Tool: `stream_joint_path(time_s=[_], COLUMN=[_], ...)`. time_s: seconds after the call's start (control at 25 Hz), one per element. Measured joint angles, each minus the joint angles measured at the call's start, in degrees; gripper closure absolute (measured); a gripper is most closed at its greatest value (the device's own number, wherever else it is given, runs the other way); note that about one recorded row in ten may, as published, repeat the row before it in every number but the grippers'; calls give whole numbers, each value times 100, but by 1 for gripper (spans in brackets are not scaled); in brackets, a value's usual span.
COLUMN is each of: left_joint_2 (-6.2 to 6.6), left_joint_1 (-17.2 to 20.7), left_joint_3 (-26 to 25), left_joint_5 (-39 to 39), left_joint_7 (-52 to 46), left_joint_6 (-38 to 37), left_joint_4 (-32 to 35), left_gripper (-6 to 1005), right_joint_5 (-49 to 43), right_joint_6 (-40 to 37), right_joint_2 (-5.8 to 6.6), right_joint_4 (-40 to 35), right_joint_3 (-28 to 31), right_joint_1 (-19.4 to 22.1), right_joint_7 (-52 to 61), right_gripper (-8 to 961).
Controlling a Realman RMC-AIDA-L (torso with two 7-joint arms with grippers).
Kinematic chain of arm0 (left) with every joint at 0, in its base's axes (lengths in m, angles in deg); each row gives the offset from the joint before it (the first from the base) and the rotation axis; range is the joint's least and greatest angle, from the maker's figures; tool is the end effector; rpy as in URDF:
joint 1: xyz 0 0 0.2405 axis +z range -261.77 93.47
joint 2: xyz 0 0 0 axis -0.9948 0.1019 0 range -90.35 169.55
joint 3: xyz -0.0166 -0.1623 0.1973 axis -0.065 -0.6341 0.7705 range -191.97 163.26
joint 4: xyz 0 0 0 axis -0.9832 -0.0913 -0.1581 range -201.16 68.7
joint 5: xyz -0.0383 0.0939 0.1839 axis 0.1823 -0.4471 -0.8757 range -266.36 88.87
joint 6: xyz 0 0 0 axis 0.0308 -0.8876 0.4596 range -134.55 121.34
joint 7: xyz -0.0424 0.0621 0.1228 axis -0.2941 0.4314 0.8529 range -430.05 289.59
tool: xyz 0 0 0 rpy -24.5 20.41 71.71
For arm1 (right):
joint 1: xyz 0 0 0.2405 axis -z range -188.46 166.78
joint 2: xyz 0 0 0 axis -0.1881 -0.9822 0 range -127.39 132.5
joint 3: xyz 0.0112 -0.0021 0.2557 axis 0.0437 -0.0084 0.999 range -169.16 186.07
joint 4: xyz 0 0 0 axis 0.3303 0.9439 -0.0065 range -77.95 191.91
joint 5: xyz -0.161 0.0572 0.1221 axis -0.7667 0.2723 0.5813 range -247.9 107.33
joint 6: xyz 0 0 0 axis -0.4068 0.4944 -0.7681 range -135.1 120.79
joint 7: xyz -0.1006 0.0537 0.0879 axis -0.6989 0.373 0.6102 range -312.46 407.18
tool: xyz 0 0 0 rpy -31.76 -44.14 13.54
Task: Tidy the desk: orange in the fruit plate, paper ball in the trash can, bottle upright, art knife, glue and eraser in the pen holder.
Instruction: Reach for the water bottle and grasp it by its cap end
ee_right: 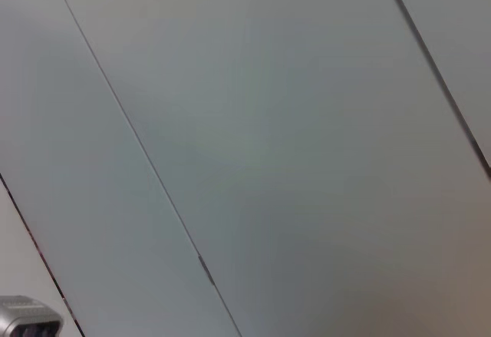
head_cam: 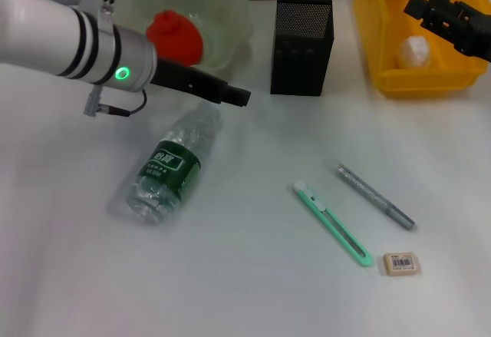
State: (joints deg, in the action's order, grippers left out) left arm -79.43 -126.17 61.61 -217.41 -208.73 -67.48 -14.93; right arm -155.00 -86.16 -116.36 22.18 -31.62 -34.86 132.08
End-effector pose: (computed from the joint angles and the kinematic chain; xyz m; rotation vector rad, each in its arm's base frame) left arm -0.1744 0.4105 -0.0458 -2.5511 -1.0350 -0.0600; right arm 0.2819 0.3466 0.0447 -2.1202 0.9024 1.1412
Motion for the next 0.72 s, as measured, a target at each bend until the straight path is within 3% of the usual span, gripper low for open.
stream_joint_path(time_s=[0.24,0.72], left_joint_2=[-10,-15], left_joint_1=[-199,-380], left_joint_3=[367,522], left_joint_5=[-693,-866], left_joint_7=[-555,-794], left_joint_6=[208,240], left_joint_4=[0,-109], left_gripper=[319,320], right_joint_5=[0,0], right_joint_6=[-7,-12], right_joint_2=[0,0], right_joint_4=[0,0], right_joint_3=[9,1], right_joint_1=[13,16], right_joint_7=[0,0], right_gripper=[212,213])
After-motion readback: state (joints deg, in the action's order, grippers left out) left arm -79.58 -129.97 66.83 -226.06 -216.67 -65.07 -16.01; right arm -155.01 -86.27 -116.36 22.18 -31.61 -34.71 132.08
